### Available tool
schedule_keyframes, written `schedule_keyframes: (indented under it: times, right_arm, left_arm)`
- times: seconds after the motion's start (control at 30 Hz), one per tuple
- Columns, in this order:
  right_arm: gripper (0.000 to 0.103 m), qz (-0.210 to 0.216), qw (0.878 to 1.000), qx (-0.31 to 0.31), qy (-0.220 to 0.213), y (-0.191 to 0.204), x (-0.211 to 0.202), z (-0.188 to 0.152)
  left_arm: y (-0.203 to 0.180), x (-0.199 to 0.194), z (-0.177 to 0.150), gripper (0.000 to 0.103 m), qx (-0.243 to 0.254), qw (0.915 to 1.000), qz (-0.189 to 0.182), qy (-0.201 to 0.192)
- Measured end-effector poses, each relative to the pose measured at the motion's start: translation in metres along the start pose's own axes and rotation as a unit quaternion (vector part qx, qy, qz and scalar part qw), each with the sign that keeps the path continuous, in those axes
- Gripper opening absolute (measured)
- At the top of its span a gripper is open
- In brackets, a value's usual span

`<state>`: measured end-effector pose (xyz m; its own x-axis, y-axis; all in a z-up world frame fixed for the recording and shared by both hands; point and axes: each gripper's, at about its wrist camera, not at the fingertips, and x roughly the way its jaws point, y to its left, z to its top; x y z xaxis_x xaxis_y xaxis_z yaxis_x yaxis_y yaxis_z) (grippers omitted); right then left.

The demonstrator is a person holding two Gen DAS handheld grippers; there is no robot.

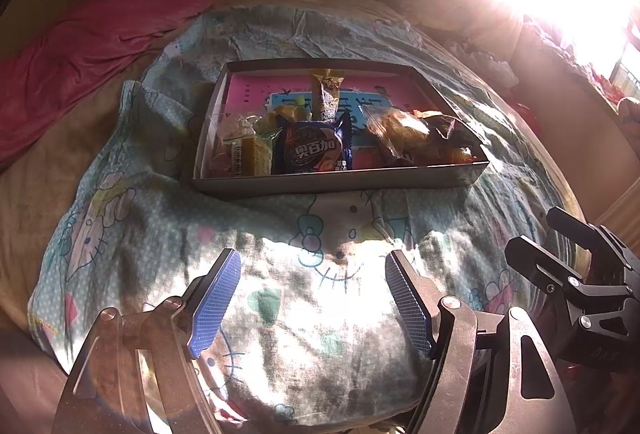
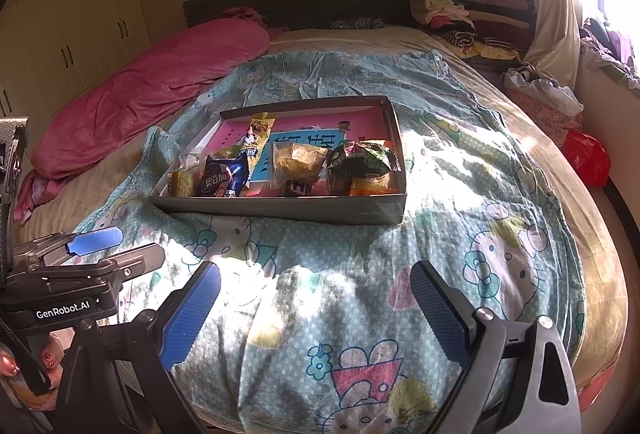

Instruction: Organize snacks

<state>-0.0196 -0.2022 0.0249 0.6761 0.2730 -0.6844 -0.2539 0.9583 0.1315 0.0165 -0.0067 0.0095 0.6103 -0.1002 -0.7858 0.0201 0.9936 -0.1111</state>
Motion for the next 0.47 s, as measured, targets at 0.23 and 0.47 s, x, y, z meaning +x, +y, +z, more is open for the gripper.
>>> schedule_keyframes:
  times: [0.23, 0.47]
  right_arm:
    - [0.096, -0.008, 1.0, 0.005, -0.004, -0.005, 0.0, 0.001]
    - [0.096, -0.026, 0.999, 0.017, -0.023, -0.021, -0.001, 0.005]
  left_arm:
    - [-0.001, 0.001, 0.002, 0.076, 0.008, 0.9999, 0.014, -0.003]
    - [0.025, -0.003, 0.016, 0.079, -0.033, 0.9985, 0.018, -0.039]
